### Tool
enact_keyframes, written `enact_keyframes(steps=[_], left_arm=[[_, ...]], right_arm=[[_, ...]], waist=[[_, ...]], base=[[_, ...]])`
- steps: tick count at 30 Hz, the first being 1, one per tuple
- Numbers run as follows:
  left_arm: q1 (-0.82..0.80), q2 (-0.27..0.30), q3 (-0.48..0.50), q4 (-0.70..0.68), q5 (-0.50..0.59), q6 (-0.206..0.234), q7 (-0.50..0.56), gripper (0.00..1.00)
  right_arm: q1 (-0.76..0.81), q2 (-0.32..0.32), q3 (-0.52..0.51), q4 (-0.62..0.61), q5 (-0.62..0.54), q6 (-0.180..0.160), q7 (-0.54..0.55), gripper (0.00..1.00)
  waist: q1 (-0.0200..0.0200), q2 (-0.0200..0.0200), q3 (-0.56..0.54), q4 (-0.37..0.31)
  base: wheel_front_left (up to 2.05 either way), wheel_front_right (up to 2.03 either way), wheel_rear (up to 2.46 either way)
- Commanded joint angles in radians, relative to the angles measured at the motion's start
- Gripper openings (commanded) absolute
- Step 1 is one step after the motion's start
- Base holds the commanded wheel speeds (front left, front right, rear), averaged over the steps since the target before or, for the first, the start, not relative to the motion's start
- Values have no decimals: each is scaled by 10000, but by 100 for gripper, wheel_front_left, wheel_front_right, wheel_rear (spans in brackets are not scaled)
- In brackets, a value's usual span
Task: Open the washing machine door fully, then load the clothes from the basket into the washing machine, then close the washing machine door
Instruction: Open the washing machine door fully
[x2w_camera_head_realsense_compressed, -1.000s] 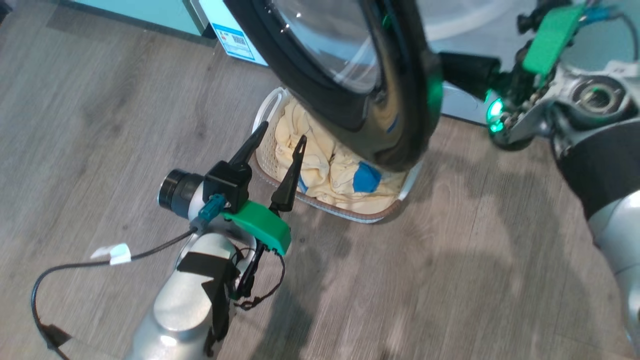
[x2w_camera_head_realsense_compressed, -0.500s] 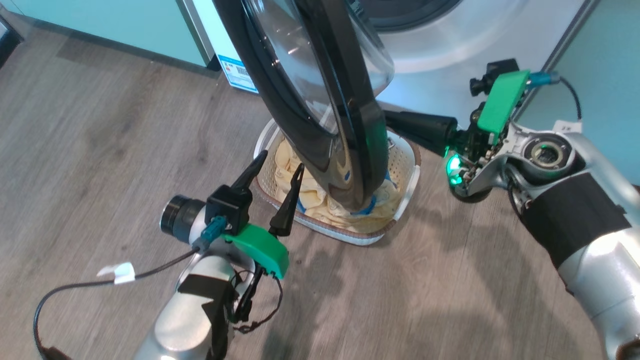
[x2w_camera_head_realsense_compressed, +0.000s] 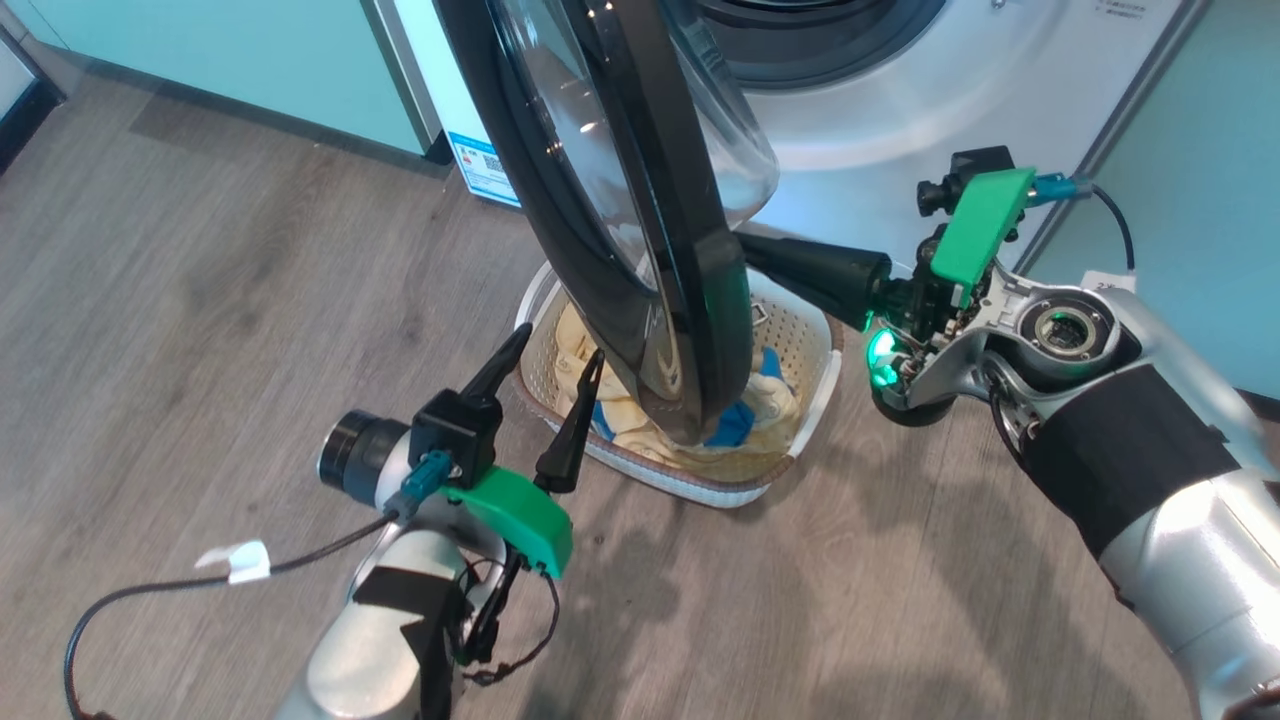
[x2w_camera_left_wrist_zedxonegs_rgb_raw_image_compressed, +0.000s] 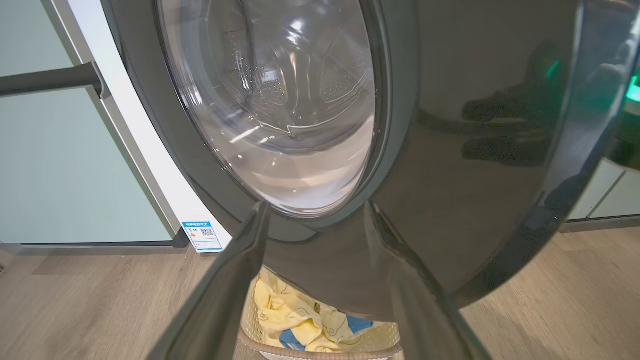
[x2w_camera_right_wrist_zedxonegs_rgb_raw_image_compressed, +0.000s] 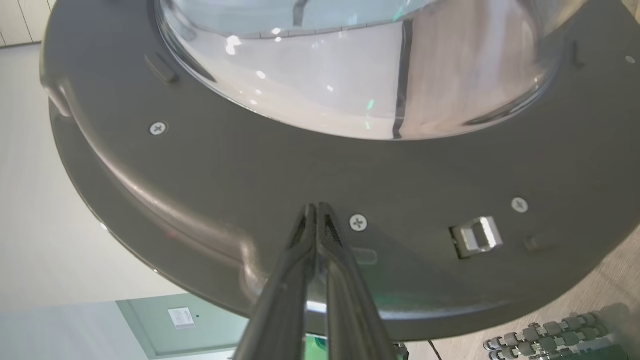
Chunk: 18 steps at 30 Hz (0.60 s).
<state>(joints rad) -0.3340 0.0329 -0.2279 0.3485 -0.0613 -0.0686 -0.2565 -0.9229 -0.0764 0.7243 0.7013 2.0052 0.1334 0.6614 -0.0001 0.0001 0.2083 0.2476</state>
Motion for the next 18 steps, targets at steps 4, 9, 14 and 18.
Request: enact_keyframes(steps=[4,9,14,18], left_arm=[[-184,213,407,-264,93,-25,-53,100],[-174,213,458,-264,92,-19,-53,100],[-126,243,551,-260,91,-12,-53,100],[-35,295,586,-239,116,-20,-53,100]], right_arm=[[178,73,-252,-411,209,-27,-643,0],[393,-236,-639,-848,348,-27,-1116,0],[925,-885,-1517,-1814,357,-27,-2120,0],[1583,-1569,-2134,-2765,-129,-27,-3129,76]], waist=[[1,-1,-20,-51],[1,-1,-58,-120],[1,-1,-109,-248],[1,-1,-172,-379]], base=[[0,0,0],[0,0,0],[0,0,0],[0,0,0]])
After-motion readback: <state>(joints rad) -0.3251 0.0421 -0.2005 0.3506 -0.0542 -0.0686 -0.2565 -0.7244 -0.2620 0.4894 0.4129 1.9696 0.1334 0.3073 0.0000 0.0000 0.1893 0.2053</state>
